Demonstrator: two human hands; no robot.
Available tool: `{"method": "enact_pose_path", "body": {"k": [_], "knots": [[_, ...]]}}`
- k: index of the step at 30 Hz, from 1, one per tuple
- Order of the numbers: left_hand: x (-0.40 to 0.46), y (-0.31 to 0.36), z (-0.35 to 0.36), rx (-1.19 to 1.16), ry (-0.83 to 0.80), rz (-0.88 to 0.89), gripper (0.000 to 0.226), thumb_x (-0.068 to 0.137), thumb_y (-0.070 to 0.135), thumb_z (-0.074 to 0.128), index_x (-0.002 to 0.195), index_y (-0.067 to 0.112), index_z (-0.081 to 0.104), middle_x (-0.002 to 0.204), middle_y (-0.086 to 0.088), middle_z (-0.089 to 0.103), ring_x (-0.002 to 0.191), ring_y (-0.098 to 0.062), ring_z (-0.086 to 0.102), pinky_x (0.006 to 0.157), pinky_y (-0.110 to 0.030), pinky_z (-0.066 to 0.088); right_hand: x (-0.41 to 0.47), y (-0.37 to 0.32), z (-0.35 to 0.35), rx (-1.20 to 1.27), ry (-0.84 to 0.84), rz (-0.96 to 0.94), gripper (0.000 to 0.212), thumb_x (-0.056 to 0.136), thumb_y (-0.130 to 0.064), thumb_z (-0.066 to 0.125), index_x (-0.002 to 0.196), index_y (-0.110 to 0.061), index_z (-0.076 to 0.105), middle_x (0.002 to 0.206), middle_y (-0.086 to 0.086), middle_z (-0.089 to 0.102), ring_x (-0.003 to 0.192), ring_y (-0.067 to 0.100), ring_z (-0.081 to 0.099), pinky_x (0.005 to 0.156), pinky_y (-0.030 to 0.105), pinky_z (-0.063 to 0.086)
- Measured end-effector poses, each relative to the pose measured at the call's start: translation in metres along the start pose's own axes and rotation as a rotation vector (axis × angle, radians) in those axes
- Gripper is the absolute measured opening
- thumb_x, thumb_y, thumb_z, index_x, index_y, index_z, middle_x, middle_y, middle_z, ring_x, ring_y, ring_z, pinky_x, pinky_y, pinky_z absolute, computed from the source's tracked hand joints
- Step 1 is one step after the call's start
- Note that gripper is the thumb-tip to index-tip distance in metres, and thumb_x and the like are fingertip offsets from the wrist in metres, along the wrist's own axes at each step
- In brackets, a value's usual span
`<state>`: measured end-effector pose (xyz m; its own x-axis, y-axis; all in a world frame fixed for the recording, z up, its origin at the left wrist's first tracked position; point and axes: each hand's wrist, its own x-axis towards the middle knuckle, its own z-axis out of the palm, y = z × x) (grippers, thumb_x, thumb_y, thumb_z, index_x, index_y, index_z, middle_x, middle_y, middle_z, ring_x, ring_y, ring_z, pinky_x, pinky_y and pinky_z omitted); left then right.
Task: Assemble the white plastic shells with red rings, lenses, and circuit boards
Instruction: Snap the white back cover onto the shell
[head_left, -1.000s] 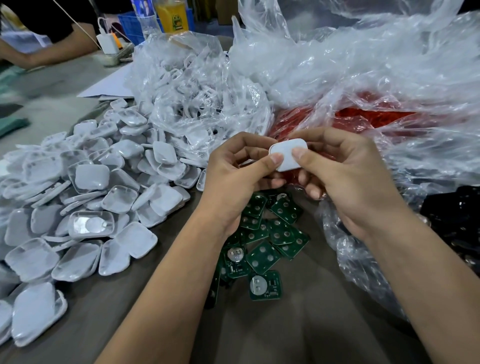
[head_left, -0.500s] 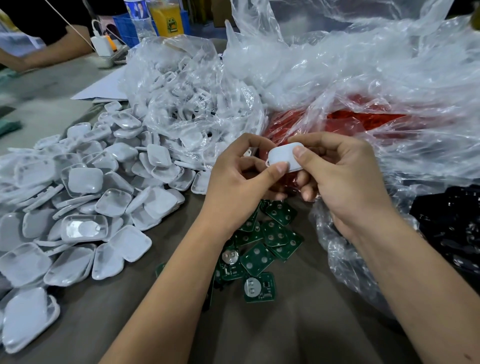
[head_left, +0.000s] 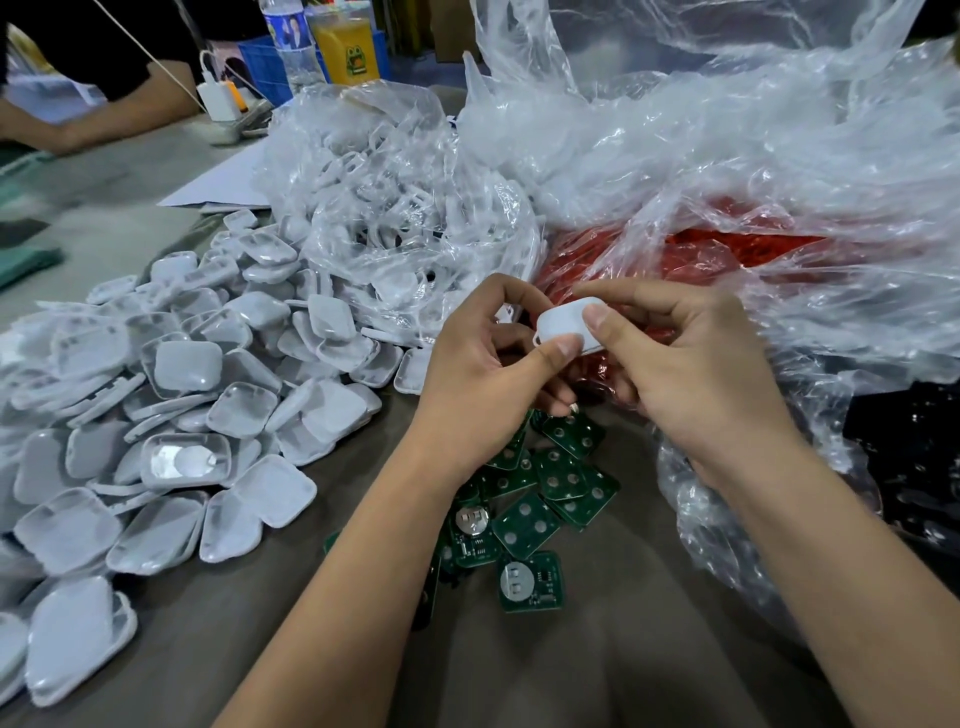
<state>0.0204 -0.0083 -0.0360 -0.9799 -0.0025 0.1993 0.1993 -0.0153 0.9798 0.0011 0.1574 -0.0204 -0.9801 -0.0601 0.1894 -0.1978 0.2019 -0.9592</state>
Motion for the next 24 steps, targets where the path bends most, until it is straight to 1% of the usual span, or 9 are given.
{"method": "enact_pose_path", "body": {"k": [2, 5, 9, 13, 18, 22, 24], "knots": [[0.000, 0.001, 0.000, -0.009, 0.006, -0.011, 0.024, 0.095, 0.001, 0.070, 0.111, -0.003, 0.053, 0.075, -0.026, 0.068, 0.053, -0.028, 0.065, 0.052, -0.033, 0.056, -0.001, 0.001, 0.000, -0.053, 0.004, -0.035, 0.012, 0.095, -0.025, 0.076, 0.105, -0.029, 0.081, 0.067, -0.010, 0.070, 0.046, 0.000, 0.060, 0.040, 0.018, 0.047], [0.000, 0.002, 0.000, -0.003, 0.005, -0.028, 0.023, 0.096, 0.000, 0.069, 0.111, -0.004, 0.052, 0.068, -0.013, 0.067, 0.050, -0.024, 0.061, 0.049, -0.030, 0.053, -0.001, 0.002, 0.000, -0.078, 0.011, -0.067, 0.010, 0.095, -0.025, 0.076, 0.103, -0.028, 0.082, 0.065, -0.011, 0.070, 0.046, -0.001, 0.060, 0.040, 0.017, 0.046], [0.000, 0.002, 0.001, 0.028, 0.016, -0.044, 0.024, 0.097, 0.003, 0.068, 0.109, -0.005, 0.050, 0.068, -0.014, 0.066, 0.048, -0.020, 0.055, 0.045, -0.025, 0.045, 0.000, 0.004, 0.002, -0.062, 0.019, -0.062, 0.008, 0.095, -0.022, 0.077, 0.099, -0.027, 0.082, 0.064, -0.008, 0.070, 0.043, 0.002, 0.058, 0.038, 0.017, 0.044], [0.000, 0.000, 0.003, 0.060, 0.027, -0.062, 0.022, 0.099, 0.007, 0.067, 0.108, -0.003, 0.048, 0.068, -0.012, 0.063, 0.047, -0.015, 0.049, 0.045, -0.021, 0.039, 0.001, 0.006, 0.001, -0.083, 0.024, -0.062, 0.010, 0.096, -0.023, 0.076, 0.103, -0.022, 0.082, 0.062, -0.008, 0.069, 0.042, 0.002, 0.057, 0.039, 0.016, 0.043], [-0.001, -0.001, 0.008, 0.078, 0.046, -0.061, 0.021, 0.101, 0.007, 0.063, 0.111, -0.004, 0.048, 0.066, -0.011, 0.059, 0.048, -0.014, 0.045, 0.045, -0.020, 0.037, 0.002, 0.008, 0.001, -0.129, 0.037, -0.085, 0.008, 0.096, -0.024, 0.075, 0.102, -0.024, 0.081, 0.065, -0.005, 0.071, 0.043, 0.001, 0.056, 0.042, 0.016, 0.043], [-0.001, 0.000, 0.010, 0.051, 0.060, -0.087, 0.017, 0.101, 0.005, 0.062, 0.109, -0.002, 0.049, 0.065, -0.010, 0.057, 0.049, -0.013, 0.044, 0.046, -0.019, 0.036, 0.003, 0.010, 0.002, -0.179, 0.046, -0.111, 0.008, 0.096, -0.026, 0.075, 0.102, -0.025, 0.080, 0.068, -0.004, 0.073, 0.045, 0.001, 0.056, 0.044, 0.016, 0.042], [-0.001, 0.000, 0.010, 0.030, 0.072, -0.110, 0.016, 0.100, 0.004, 0.063, 0.108, -0.001, 0.049, 0.064, -0.008, 0.058, 0.048, -0.012, 0.044, 0.046, -0.019, 0.036, 0.002, 0.010, 0.003, -0.185, 0.041, -0.115, 0.008, 0.097, -0.025, 0.074, 0.102, -0.024, 0.080, 0.068, -0.001, 0.073, 0.044, 0.001, 0.055, 0.042, 0.015, 0.042]]}}
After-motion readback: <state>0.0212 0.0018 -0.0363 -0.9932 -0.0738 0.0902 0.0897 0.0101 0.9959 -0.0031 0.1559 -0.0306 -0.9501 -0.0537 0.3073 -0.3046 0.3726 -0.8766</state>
